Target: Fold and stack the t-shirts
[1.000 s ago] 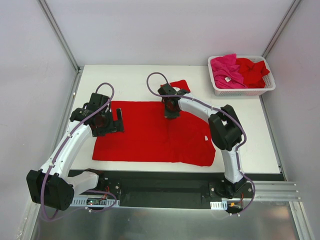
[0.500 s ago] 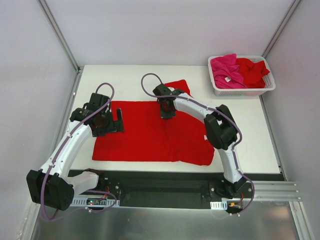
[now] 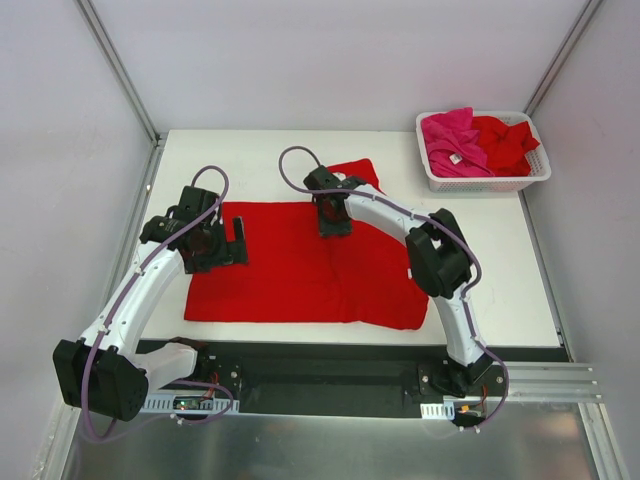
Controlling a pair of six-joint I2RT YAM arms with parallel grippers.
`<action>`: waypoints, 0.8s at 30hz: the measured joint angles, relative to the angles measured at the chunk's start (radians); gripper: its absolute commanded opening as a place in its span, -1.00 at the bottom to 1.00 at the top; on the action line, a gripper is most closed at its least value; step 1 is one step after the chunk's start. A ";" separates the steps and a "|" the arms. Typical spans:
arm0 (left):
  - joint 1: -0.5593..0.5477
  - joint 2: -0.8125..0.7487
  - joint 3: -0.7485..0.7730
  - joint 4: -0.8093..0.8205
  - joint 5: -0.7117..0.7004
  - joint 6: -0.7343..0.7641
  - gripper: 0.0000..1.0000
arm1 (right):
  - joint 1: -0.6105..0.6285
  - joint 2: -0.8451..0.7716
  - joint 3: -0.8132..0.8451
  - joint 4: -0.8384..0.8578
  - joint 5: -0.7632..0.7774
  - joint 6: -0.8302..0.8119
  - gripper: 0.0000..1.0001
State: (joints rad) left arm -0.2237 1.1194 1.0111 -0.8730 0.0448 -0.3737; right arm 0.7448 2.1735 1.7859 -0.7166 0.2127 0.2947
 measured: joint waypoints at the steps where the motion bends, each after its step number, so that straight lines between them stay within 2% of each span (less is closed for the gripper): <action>1: 0.000 0.000 0.000 0.000 0.000 0.000 0.98 | -0.001 0.000 0.000 -0.006 0.009 -0.003 -0.16; 4: 0.000 0.000 0.000 0.000 0.000 0.000 0.99 | -0.013 -0.047 -0.072 0.005 0.037 -0.012 -0.12; 8: 0.000 0.000 0.000 0.000 0.001 0.000 0.98 | -0.077 -0.174 -0.211 -0.017 0.034 -0.023 0.07; 12: 0.000 0.006 0.000 0.002 0.001 0.007 0.98 | -0.128 -0.288 -0.291 -0.040 0.019 -0.053 0.13; 18: 0.000 0.068 0.000 0.024 0.006 0.023 0.99 | -0.026 -0.490 -0.548 -0.040 -0.011 -0.063 0.13; 24: 0.000 0.149 -0.007 0.101 0.013 0.052 0.99 | 0.013 -0.594 -0.772 -0.020 -0.024 -0.059 0.13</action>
State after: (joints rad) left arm -0.2237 1.2686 1.0042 -0.7719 0.0578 -0.3214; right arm 0.7574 1.5791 1.0134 -0.7364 0.1883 0.2356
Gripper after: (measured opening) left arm 0.993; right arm 0.566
